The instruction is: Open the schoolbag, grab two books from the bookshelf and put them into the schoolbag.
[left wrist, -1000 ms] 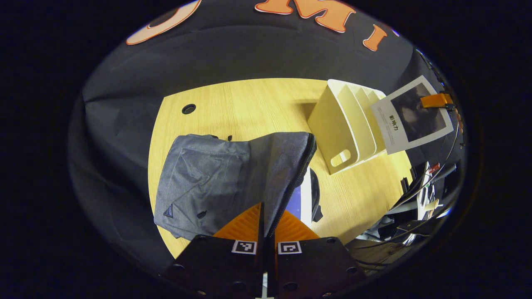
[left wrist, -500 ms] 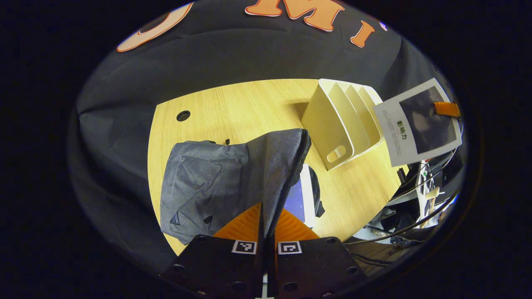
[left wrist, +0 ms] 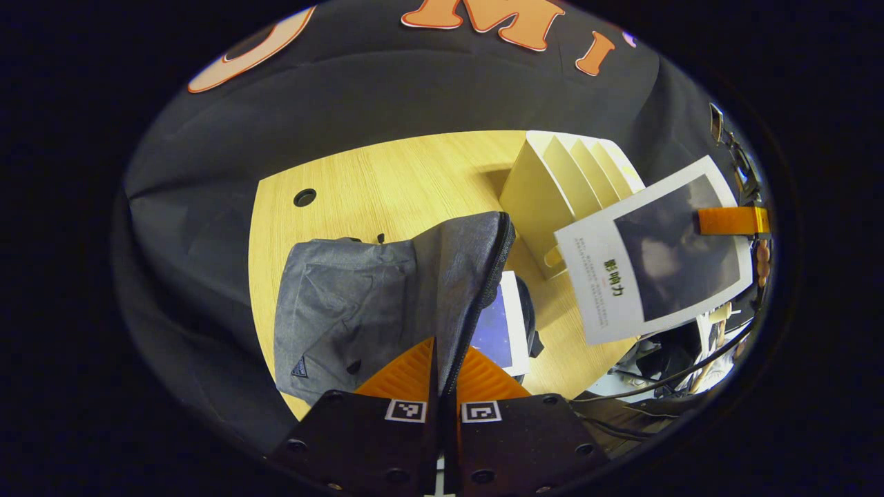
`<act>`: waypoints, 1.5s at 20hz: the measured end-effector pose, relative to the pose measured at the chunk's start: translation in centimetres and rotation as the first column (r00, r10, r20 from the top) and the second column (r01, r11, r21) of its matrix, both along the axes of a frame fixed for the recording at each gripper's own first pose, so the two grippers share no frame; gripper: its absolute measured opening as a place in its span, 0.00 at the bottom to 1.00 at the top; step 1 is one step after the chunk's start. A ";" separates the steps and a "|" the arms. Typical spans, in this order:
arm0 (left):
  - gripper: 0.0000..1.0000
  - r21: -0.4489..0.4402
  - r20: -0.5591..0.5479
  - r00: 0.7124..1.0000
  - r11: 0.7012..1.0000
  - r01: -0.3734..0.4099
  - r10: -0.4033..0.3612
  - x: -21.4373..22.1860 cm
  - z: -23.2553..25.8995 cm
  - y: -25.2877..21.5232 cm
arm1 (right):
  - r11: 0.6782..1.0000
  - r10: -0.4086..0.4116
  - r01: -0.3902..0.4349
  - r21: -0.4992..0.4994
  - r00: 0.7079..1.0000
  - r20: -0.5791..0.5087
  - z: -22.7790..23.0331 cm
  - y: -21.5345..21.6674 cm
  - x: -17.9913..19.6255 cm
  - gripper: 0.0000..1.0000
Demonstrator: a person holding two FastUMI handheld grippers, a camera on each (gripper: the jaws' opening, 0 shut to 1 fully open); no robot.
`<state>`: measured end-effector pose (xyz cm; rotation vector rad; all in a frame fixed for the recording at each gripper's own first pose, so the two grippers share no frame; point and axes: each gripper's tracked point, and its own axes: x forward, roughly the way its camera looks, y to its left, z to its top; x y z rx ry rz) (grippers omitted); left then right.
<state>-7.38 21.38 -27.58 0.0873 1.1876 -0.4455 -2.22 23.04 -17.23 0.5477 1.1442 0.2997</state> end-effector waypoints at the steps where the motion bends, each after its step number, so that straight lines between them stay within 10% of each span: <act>1: 0.05 0.002 -0.001 1.000 1.000 -0.002 0.002 0.0 0.0 0.1 | 1.000 -0.001 0.001 0.016 1.000 -0.003 -0.8 0.6 0.0 0.40; 15: 0.05 0.019 -0.020 0.999 0.999 -0.026 0.027 0.3 -0.2 -0.6 | 0.925 -0.059 0.061 0.376 0.998 -0.016 -5.9 6.9 0.8 0.39; 30: 0.04 0.027 -0.019 0.999 0.999 -0.028 0.028 0.3 0.0 -1.6 | 0.879 -0.089 0.131 0.458 0.990 -0.112 -12.8 14.0 0.7 0.39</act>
